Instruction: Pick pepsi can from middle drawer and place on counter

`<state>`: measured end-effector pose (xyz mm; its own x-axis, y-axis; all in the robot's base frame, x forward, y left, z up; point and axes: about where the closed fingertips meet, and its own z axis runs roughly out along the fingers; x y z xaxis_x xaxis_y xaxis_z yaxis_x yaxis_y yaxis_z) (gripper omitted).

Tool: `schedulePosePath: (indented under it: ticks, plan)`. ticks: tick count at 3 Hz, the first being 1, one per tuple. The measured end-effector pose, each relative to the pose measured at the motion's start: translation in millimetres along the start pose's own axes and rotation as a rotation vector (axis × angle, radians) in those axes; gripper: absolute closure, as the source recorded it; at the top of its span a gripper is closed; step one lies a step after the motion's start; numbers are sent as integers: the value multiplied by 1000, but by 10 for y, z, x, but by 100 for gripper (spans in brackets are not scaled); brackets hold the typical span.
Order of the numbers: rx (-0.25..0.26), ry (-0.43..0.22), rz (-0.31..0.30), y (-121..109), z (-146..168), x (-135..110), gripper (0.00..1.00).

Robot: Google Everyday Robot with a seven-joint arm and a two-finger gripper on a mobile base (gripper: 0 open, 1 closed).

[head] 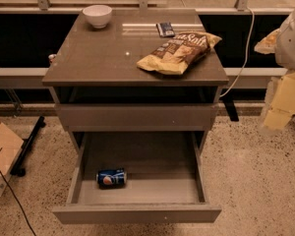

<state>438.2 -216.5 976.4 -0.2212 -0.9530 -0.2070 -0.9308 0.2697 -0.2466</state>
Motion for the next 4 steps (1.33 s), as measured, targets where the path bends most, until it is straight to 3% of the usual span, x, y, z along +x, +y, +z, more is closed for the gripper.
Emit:
schedulePosePath:
  ticks: [1, 2, 4]
  plan:
    - [4, -2, -1, -1, -5, -10, 0]
    - [8, -61, -33, 30, 123, -184, 0]
    - [-15, -238, -48, -14, 708, -598, 0]
